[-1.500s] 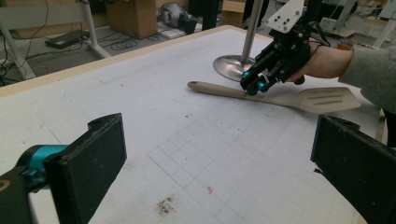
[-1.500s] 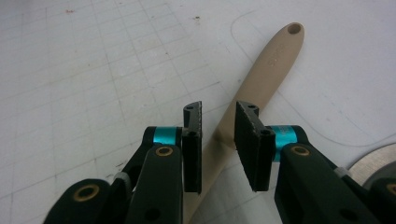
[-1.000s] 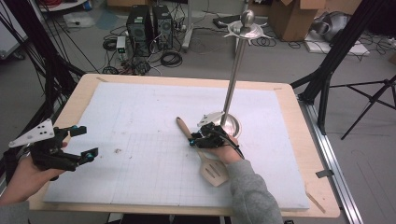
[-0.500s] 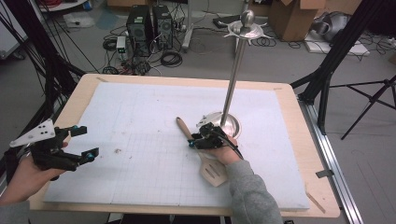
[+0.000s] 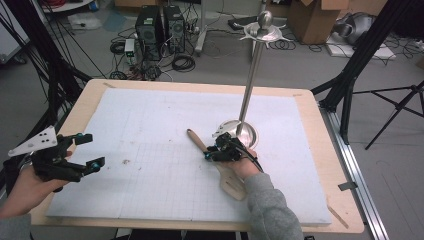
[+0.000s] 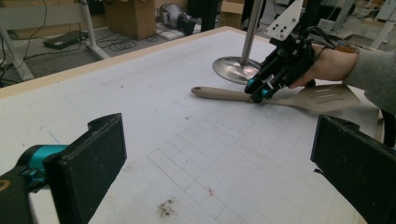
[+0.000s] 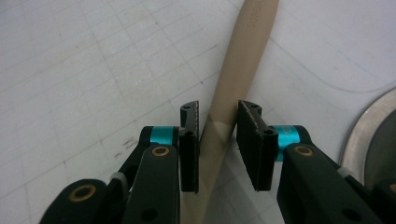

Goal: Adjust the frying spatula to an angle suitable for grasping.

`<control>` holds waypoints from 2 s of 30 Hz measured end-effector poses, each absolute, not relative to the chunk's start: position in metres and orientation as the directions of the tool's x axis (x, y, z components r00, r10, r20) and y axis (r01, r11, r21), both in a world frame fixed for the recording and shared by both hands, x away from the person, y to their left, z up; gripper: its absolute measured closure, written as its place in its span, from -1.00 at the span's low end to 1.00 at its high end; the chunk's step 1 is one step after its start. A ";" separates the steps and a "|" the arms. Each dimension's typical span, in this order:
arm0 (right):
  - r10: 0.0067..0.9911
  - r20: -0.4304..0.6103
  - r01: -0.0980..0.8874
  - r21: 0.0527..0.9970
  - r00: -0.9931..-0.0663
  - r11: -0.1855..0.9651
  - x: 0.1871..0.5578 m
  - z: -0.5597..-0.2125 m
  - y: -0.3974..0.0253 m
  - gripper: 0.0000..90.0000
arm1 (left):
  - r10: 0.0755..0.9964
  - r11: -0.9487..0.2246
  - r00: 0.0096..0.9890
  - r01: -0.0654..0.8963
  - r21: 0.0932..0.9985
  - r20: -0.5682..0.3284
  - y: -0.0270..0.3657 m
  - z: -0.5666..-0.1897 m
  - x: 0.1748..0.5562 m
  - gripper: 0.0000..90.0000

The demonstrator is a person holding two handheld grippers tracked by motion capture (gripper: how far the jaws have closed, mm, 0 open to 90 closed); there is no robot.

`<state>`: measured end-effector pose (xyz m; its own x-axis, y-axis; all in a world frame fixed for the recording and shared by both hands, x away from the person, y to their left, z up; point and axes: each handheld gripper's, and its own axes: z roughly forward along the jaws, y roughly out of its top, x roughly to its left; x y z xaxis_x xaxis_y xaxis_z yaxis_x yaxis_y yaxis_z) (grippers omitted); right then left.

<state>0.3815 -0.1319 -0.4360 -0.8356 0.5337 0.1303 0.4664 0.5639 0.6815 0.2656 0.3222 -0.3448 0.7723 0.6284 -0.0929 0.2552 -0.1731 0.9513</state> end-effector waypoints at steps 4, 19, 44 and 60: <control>0.529 0.143 0.471 0.680 -0.837 0.561 0.378 -0.436 -0.138 0.58 | 0.622 -0.177 0.778 0.256 0.950 -0.094 0.320 -0.345 0.269 -0.91; 0.501 0.159 0.470 0.659 -0.850 0.588 0.355 -0.434 -0.164 0.59 | 0.577 -0.182 0.810 0.247 0.952 -0.100 0.303 -0.344 0.284 -0.91; 0.485 0.122 0.424 0.694 -0.866 0.582 0.369 -0.424 -0.171 0.99 | 0.582 -0.202 0.807 0.265 0.943 -0.101 0.301 -0.350 0.285 -0.91; 0.356 0.051 0.305 0.636 -0.933 0.709 0.367 -0.428 -0.143 0.99 | 0.603 -0.202 0.791 0.276 0.940 -0.103 0.308 -0.353 0.281 -0.91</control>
<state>0.3671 -0.1433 -0.4278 -0.9331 0.3560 0.0505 0.3048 0.7085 0.6365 0.2809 0.3082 -0.3527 0.7913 0.6027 -0.1028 0.2761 -0.2022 0.9396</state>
